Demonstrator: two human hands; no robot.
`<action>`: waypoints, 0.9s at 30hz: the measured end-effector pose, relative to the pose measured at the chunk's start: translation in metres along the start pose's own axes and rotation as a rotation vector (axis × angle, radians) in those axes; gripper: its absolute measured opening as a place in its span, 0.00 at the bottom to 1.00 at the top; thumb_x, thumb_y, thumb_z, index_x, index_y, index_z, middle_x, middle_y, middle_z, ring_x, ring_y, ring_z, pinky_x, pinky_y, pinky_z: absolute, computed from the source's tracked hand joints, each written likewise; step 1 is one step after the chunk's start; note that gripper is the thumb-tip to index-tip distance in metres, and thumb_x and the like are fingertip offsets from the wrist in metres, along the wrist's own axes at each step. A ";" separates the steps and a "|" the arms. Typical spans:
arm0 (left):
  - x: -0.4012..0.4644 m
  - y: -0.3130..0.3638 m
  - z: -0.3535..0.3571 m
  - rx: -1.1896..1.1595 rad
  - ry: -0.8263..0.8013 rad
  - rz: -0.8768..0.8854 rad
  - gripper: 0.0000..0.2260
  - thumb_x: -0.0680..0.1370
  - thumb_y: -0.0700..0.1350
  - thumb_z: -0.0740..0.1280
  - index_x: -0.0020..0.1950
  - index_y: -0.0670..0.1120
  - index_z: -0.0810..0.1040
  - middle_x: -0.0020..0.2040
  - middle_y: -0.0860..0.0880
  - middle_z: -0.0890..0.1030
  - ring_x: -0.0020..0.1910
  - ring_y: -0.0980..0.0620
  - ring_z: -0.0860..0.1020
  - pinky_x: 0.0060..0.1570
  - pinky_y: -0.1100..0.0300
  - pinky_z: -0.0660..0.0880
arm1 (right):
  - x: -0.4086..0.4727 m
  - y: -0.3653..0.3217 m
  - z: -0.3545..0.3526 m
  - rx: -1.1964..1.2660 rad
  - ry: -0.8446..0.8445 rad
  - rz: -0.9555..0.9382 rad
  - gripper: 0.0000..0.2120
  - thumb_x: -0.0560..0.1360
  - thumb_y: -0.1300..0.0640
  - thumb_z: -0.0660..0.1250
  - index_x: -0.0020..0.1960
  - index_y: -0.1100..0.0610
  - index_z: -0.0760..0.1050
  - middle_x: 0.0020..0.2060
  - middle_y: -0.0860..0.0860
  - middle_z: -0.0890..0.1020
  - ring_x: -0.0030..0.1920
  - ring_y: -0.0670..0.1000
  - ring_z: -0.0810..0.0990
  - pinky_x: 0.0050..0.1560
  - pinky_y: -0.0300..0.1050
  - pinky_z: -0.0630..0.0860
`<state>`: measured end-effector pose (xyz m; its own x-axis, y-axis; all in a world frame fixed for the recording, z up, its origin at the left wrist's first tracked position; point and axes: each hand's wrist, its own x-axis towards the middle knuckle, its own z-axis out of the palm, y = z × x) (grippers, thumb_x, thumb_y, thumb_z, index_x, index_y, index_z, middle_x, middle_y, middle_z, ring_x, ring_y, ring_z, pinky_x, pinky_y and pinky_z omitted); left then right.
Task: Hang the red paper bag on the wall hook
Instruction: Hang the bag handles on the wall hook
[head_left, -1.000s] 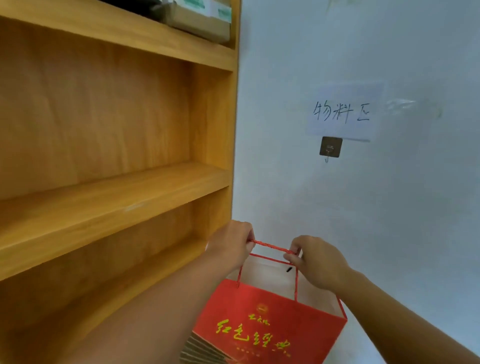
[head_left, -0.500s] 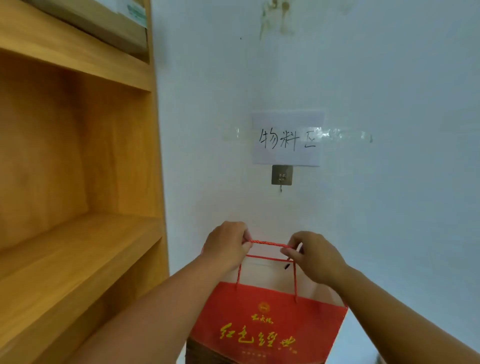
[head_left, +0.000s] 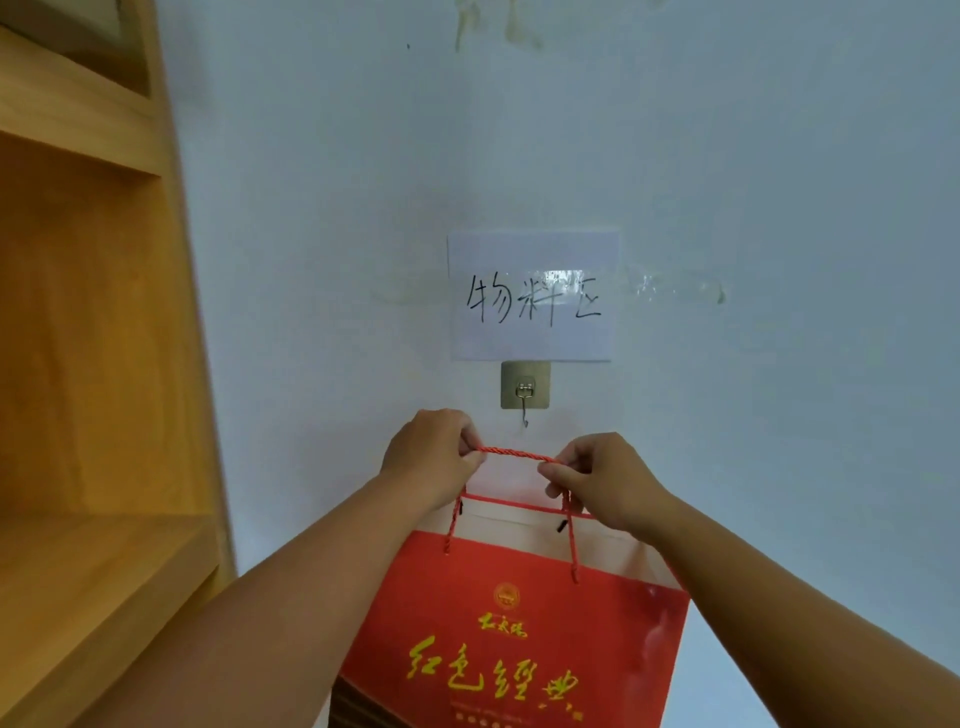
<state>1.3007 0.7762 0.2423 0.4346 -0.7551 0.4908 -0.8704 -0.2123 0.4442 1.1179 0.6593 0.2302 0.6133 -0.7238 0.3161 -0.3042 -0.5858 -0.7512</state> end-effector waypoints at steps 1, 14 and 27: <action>0.007 -0.003 0.004 0.001 0.002 0.001 0.02 0.76 0.47 0.74 0.45 0.50 0.85 0.42 0.53 0.85 0.43 0.51 0.82 0.47 0.51 0.82 | 0.008 0.004 0.001 0.013 -0.002 0.003 0.10 0.78 0.55 0.72 0.43 0.61 0.82 0.35 0.53 0.88 0.27 0.44 0.82 0.29 0.34 0.77; 0.070 -0.008 0.032 -0.071 0.056 0.068 0.04 0.75 0.53 0.75 0.46 0.54 0.85 0.38 0.58 0.84 0.37 0.60 0.79 0.36 0.61 0.73 | 0.082 0.017 -0.001 0.075 0.089 -0.083 0.10 0.78 0.57 0.72 0.40 0.61 0.83 0.34 0.55 0.88 0.27 0.50 0.80 0.35 0.49 0.80; 0.068 -0.028 0.062 0.020 0.105 0.117 0.07 0.76 0.56 0.74 0.49 0.54 0.86 0.42 0.55 0.87 0.40 0.56 0.81 0.44 0.57 0.80 | 0.095 0.039 0.017 -0.114 -0.025 0.002 0.14 0.76 0.53 0.74 0.36 0.61 0.84 0.29 0.55 0.87 0.27 0.51 0.86 0.30 0.37 0.78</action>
<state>1.3401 0.6922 0.2167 0.3512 -0.7064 0.6146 -0.9204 -0.1399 0.3651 1.1768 0.5738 0.2209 0.6302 -0.7166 0.2990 -0.3858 -0.6232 -0.6803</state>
